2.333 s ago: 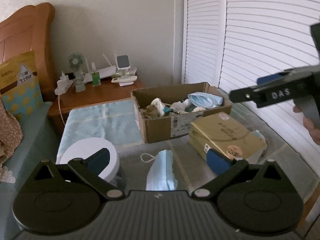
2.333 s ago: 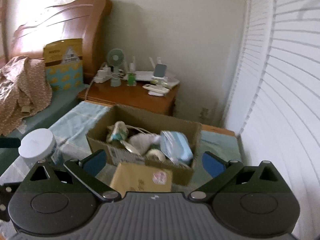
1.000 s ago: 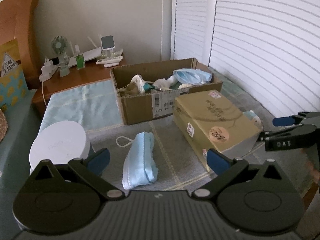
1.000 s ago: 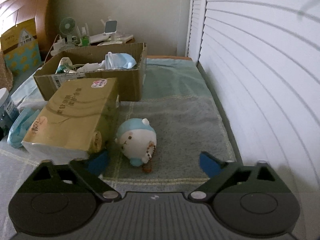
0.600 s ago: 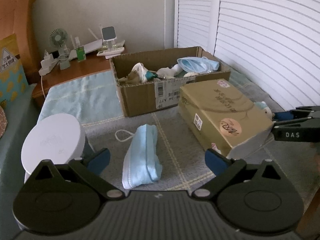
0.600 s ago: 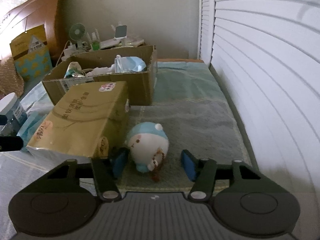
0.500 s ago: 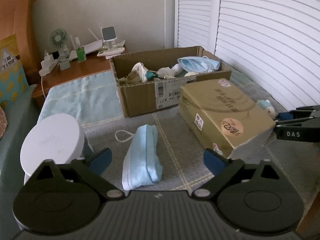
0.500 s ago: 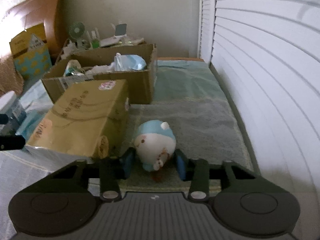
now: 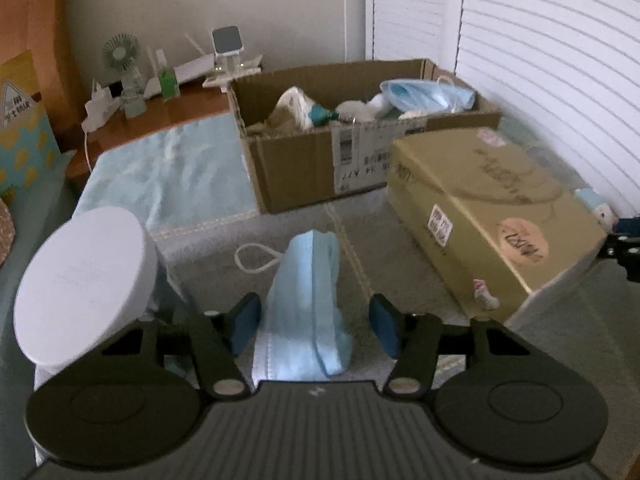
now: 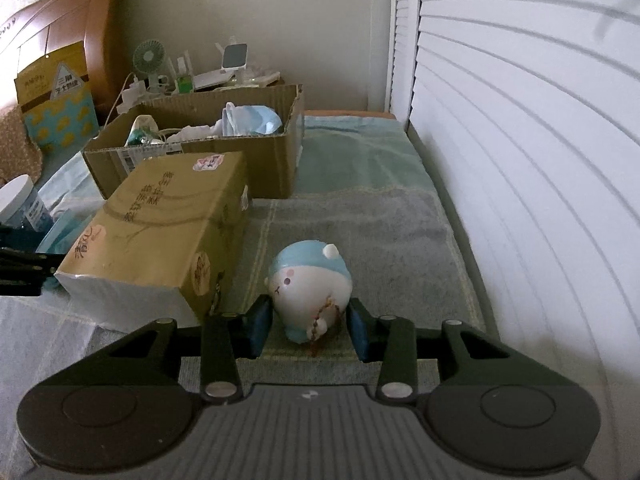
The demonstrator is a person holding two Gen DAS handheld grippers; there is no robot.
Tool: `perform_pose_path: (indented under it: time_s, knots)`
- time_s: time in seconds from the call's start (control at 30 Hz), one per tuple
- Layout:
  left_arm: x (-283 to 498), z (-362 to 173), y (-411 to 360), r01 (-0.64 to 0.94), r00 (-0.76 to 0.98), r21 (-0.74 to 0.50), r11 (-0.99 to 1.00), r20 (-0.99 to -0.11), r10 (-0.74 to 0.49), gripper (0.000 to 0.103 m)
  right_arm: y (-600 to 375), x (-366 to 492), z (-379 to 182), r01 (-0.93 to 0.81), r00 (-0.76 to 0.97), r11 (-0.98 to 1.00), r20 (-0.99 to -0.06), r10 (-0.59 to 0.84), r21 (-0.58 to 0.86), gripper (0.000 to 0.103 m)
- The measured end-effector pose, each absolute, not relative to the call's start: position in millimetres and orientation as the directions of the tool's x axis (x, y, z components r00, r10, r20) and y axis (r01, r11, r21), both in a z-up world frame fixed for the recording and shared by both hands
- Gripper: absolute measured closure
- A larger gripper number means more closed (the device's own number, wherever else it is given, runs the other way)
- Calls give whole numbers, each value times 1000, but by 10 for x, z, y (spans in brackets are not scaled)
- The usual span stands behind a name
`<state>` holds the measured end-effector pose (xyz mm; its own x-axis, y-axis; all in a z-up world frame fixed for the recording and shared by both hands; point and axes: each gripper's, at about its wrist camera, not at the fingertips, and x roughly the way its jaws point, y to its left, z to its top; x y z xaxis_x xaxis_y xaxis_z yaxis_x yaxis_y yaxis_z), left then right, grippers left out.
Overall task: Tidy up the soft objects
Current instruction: 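Close the left tool on the blue mask while the right grasps the plush toy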
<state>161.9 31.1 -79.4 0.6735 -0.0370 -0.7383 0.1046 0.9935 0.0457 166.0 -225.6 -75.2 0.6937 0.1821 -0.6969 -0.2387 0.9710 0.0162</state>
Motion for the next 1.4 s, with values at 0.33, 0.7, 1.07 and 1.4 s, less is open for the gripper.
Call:
perform_pose_path:
  time_s: [0.33, 0.7, 1.07, 1.4]
  knots:
    - [1656, -808, 343, 99, 678, 11, 995, -732, -59, 56, -2227, 1693, -770, -238, 698, 971, -695, 172, 2, 53]
    - [1637, -780, 401, 107, 683, -1, 994, -727, -74, 74, -2153, 1713, -745, -235, 709, 971, -690, 148, -33, 53]
    - [1571, -713, 406, 140, 681, -13, 990, -724, -106, 78, -2107, 1654, -632, -225, 715, 971, -690, 113, -74, 54]
    - [1429, -563, 355, 206, 676, -26, 978, -719, -161, 78, -2102, 1558, -511, -217, 727, 971, -680, 94, -98, 54]
